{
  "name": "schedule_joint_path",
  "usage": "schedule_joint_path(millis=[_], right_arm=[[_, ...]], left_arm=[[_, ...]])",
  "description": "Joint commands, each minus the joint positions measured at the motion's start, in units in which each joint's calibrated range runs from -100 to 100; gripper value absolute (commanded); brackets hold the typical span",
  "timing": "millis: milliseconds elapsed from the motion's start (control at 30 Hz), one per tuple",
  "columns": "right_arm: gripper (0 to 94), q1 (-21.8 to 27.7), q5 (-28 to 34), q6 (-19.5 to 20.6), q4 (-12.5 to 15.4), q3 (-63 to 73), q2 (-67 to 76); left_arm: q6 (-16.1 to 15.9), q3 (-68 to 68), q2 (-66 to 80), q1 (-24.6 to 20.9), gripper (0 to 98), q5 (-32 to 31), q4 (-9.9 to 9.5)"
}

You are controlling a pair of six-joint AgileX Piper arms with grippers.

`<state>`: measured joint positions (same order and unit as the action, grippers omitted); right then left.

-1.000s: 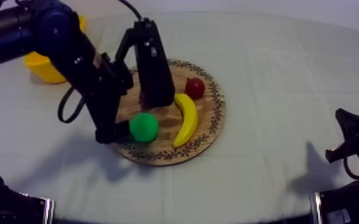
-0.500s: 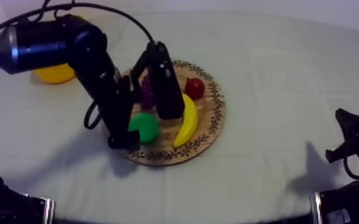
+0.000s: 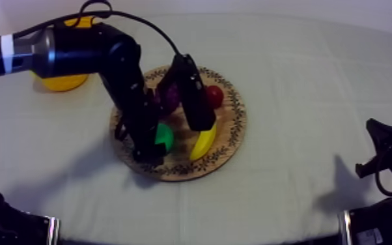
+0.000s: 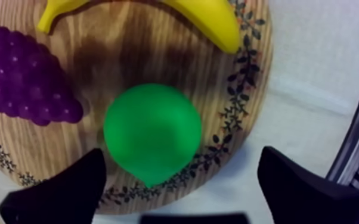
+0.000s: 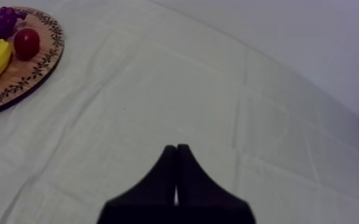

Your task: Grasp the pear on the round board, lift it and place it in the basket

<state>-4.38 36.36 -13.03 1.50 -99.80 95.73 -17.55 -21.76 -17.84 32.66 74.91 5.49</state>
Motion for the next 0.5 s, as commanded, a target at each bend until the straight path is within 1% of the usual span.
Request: schedule_joint_path(millis=[0, 133, 467], right_arm=[[0.4, 0.0, 0.0, 0.0, 0.0, 0.0, 0.0], [0.4, 0.0, 0.0, 0.0, 0.0, 0.0, 0.0], [0.4, 0.0, 0.0, 0.0, 0.0, 0.0, 0.0]], left_arm=[[-0.1, 0.3, -1.2, -0.1, 95.8, 0.0, 0.10], [-0.1, 1.0, -3.2, -0.2, 95.4, -0.4, 0.17], [0.7, 0.7, -6.9, 0.0, 90.8, -2.4, 0.15]])
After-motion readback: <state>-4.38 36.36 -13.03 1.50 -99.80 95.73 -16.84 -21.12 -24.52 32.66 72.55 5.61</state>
